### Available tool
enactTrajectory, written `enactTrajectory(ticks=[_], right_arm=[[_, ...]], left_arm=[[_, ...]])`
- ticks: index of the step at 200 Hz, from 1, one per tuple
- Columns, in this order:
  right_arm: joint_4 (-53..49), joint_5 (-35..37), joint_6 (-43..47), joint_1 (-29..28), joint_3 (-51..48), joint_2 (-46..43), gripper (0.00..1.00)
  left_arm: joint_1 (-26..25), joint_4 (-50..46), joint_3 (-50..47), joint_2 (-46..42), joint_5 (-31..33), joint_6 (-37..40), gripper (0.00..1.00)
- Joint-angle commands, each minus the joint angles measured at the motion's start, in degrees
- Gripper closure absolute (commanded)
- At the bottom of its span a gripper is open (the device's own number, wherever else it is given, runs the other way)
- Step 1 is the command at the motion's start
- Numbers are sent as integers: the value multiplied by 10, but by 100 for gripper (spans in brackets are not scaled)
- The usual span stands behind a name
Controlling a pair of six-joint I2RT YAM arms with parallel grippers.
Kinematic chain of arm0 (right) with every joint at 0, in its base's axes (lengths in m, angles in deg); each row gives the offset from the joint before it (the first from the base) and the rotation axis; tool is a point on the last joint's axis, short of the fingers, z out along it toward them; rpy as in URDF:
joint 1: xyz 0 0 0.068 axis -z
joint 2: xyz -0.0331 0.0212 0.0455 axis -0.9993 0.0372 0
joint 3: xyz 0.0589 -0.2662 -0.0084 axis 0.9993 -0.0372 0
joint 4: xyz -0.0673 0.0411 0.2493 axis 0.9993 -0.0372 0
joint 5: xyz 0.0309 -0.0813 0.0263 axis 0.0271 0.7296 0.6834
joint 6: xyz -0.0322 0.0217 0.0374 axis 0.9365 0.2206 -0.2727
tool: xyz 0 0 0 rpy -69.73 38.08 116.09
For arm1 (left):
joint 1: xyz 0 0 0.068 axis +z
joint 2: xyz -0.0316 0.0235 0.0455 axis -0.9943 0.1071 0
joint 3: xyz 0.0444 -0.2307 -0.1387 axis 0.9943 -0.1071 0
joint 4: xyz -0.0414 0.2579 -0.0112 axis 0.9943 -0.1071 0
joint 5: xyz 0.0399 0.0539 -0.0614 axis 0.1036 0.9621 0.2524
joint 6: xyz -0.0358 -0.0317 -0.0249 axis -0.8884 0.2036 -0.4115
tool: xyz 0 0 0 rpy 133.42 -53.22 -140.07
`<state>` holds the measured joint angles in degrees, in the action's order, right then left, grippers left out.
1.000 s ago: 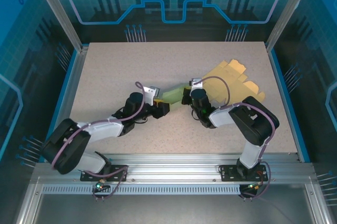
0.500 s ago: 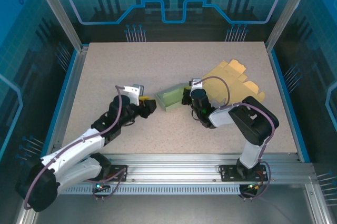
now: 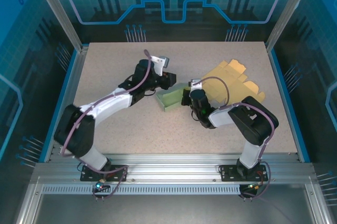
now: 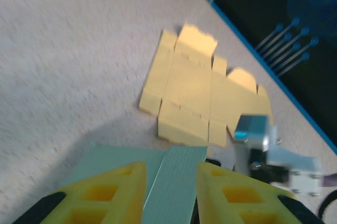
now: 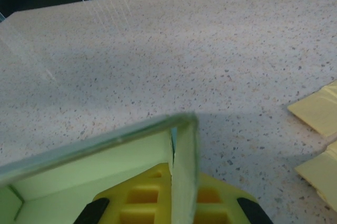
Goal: Fold the paper box
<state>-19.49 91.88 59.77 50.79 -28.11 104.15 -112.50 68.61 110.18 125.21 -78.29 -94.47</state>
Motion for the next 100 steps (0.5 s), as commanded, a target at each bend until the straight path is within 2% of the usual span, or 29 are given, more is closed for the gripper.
enactTrajectory(ticks=[1, 31, 48, 67, 100], right_arm=[[-105, 1, 12, -15, -24, 7, 100], [-116, 6, 11, -17, -31, -2, 100], [-126, 6, 13, -18, -33, -7, 98], [-141, 8, 18, -23, -37, -20, 89], [-195, 13, 32, -39, -37, -66, 65]], left_arm=[[4, 5, 18, 43, -65, -26, 69], [4, 35, 10, 97, -97, -53, 76], [4, 65, -10, 113, -98, -66, 77], [4, 84, -29, 126, -85, -65, 78], [13, 104, -44, 146, -73, -66, 79]])
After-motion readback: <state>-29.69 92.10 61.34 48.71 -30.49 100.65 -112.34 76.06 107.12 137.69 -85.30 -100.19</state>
